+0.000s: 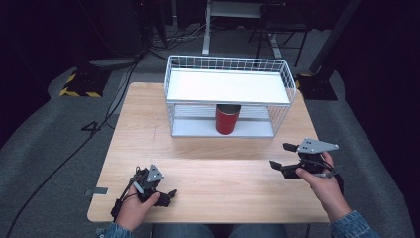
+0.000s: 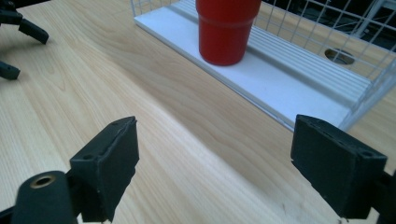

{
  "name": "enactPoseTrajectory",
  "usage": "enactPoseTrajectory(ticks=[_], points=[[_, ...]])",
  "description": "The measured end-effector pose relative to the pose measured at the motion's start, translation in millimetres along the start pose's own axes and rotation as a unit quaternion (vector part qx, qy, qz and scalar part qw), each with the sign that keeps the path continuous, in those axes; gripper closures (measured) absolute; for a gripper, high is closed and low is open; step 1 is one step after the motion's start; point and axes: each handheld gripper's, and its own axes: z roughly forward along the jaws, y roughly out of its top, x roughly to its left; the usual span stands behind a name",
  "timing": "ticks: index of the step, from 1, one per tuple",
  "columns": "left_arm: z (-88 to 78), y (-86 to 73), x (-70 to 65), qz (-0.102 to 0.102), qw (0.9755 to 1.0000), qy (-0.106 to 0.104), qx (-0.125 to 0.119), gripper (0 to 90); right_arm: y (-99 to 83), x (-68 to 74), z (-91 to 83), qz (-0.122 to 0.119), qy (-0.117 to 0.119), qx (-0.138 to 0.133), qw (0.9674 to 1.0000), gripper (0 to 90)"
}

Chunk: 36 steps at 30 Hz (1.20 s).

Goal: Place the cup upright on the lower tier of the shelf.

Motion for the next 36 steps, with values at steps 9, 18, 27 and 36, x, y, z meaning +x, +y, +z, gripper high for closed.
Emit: enactPoseTrajectory(ticks=[9,18,27,36], points=[[-0.1,0.2,1.5,-0.003,1.0,0.0,0.003,0.1,-31.9,-3.6,-19.8,0.045,-0.004,0.023,0.9987,15.7],[-0.2,0.2,1.4,-0.004,1.0,0.0,0.002,0.0,-62.5,-8.6,-29.6,0.069,-0.01,0.033,0.997,15.8],[-0.2,0.2,1.4,-0.004,1.0,0.0,0.002,0.1,-99.7,-11.8,-30.9,0.092,-0.033,0.045,0.9942,15.8],[-0.2,0.2,1.3,-0.004,1.0,0.0,0.002,0.0,-123.6,-12.0,-24.4,0.089,-0.042,0.064,0.9931,15.9]])
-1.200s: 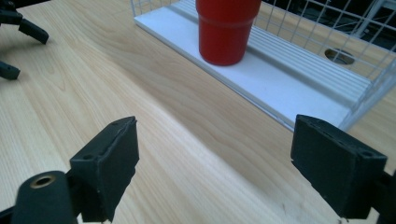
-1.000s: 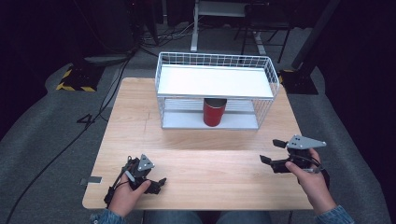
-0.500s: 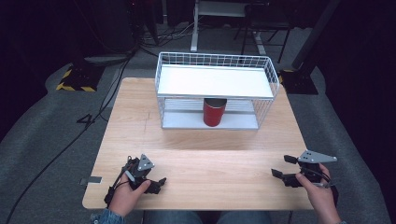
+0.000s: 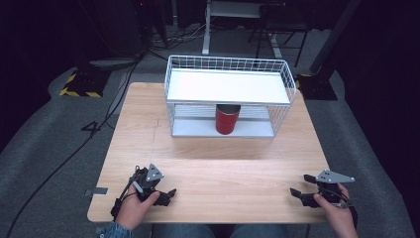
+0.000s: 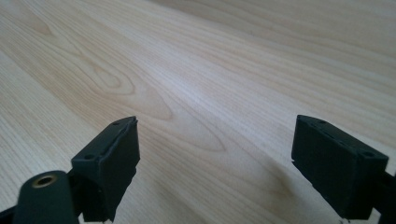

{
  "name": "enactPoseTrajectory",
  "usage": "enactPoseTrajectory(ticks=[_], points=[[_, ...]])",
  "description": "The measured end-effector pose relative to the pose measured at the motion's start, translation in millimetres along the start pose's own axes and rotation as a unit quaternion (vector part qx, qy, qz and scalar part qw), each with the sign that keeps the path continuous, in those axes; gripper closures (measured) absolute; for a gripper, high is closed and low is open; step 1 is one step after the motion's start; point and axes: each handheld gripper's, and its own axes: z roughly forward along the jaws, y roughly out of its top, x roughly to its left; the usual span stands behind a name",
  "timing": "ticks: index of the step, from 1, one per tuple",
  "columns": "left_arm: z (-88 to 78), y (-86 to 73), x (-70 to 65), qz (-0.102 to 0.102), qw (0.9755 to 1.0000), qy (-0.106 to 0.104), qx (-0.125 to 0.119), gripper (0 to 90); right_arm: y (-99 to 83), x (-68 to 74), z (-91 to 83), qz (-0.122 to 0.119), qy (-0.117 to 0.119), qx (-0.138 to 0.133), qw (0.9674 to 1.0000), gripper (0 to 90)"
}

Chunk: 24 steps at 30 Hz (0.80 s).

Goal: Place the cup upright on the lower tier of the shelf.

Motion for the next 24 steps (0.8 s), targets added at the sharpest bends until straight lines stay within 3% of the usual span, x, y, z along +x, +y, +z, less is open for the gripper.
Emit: enactPoseTrajectory(ticks=[4,8,9,10,13,15,24], points=[[0.0,0.2,0.3,0.001,1.0,0.0,0.001,0.0,-4.3,0.0,3.0,0.003,-0.003,0.007,1.0,15.9],[0.7,0.8,0.4,-0.001,1.0,0.001,-0.001,0.0,-4.4,1.1,4.6,-0.011,-0.016,0.016,0.9997,15.7],[1.2,1.1,0.5,0.001,1.0,0.003,-0.002,0.0,-4.2,1.6,5.7,-0.027,-0.02,0.022,0.9992,12.9],[1.2,1.1,0.5,0.001,1.0,0.003,-0.002,0.0,-4.2,1.6,5.7,-0.027,-0.02,0.022,0.9992,12.9],[1.3,1.1,0.5,0.0,1.0,0.003,-0.002,0.0,-3.5,1.6,8.0,-0.024,-0.027,0.032,0.9989,0.8],[1.3,1.1,0.5,0.0,1.0,0.003,-0.002,0.0,-4.0,1.2,8.2,-0.014,-0.034,0.038,0.9986,0.0],[1.4,1.1,0.5,0.001,1.0,0.003,-0.002,0.0,-4.6,1.9,7.4,-0.011,-0.036,0.037,0.9986,0.5]])
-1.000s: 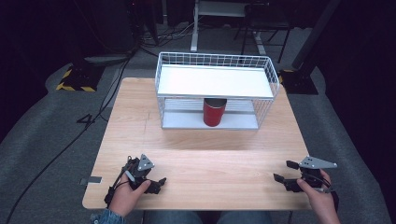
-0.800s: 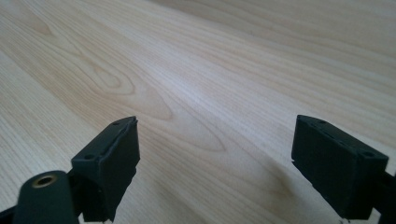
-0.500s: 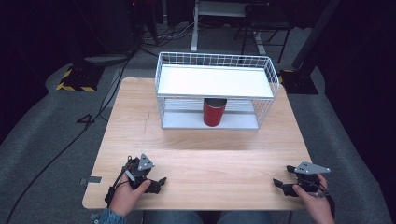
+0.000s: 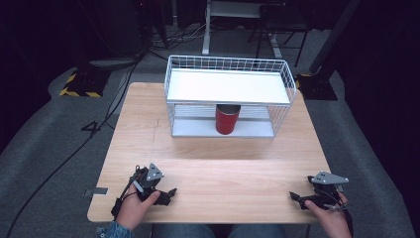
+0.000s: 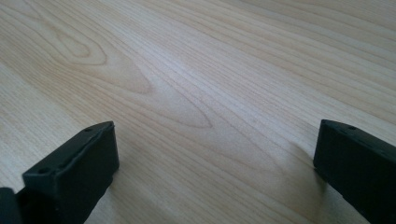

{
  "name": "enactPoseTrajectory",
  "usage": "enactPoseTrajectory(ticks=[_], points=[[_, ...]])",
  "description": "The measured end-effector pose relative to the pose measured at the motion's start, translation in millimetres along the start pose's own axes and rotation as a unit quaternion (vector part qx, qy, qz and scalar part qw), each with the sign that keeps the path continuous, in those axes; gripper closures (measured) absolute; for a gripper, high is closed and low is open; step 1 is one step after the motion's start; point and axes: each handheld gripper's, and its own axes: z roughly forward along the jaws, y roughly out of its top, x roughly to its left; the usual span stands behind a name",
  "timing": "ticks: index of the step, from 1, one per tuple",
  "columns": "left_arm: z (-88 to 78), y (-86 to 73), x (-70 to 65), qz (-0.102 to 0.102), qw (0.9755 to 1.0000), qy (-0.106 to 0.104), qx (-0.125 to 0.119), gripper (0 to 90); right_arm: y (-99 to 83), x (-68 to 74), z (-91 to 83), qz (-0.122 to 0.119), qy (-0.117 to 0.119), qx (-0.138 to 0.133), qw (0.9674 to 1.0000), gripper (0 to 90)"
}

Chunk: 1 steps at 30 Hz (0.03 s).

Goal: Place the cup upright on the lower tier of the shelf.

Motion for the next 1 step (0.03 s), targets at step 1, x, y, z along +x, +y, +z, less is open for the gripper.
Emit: enactPoseTrajectory(ticks=[1], points=[[0.0,0.0,0.0,0.0,1.0,0.0,0.0,0.0,-0.8,0.5,-1.0,0.002,-0.006,-0.001,1.0,0.5]])
